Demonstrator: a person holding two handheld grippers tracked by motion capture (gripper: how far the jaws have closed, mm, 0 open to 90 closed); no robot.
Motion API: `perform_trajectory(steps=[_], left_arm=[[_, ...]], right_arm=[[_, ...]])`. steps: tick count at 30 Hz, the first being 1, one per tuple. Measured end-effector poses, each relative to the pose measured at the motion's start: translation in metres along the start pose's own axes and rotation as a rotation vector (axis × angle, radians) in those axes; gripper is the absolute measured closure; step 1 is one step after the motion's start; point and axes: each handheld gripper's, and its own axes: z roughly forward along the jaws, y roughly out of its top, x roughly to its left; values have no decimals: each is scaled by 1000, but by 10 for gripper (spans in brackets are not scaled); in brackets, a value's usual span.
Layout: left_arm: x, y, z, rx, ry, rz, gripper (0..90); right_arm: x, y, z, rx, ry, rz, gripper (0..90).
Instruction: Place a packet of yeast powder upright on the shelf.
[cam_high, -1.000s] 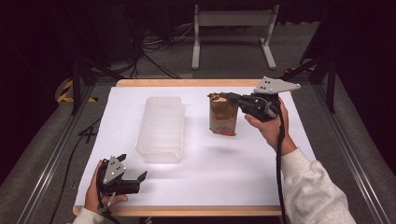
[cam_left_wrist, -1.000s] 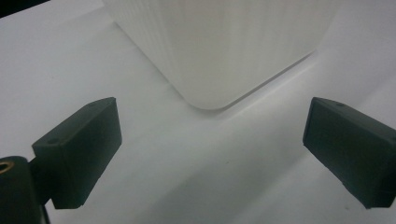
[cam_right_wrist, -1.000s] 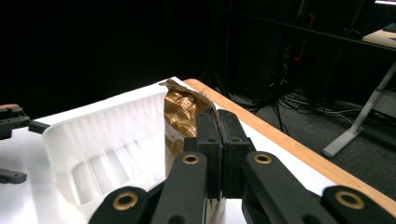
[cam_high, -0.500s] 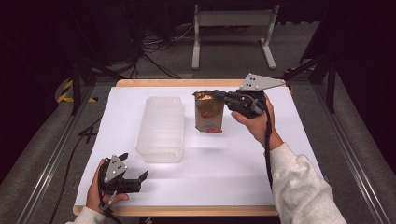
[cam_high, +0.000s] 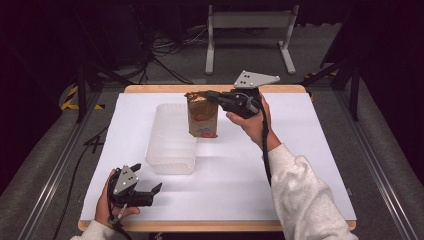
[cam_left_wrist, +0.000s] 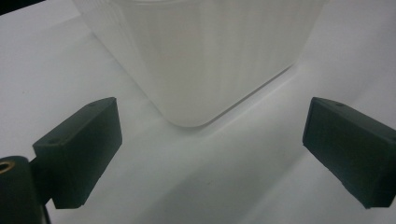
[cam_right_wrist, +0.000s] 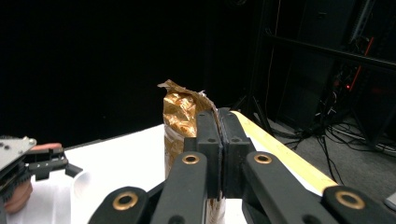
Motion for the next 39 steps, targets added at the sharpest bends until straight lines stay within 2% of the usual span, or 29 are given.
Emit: perform_trajectory(steps=[5, 7, 16, 29, 39], left_arm=[[0, 0, 1, 8, 1, 5, 55], [0, 0, 1, 7, 5, 8, 55], [0, 0, 1, 7, 7, 11, 55], [-2, 0, 1, 13, 5, 12, 55], [-1, -1, 1, 14, 2, 18, 55]], right_arm=[[10, 4, 9, 4, 11, -14, 888], [14, 5, 14, -1, 28, 0, 888], [36, 11, 32, -5, 79, -15, 888], [57, 10, 38, 0, 146, -20, 887], [67, 2, 50, 39, 160, -37, 886]])
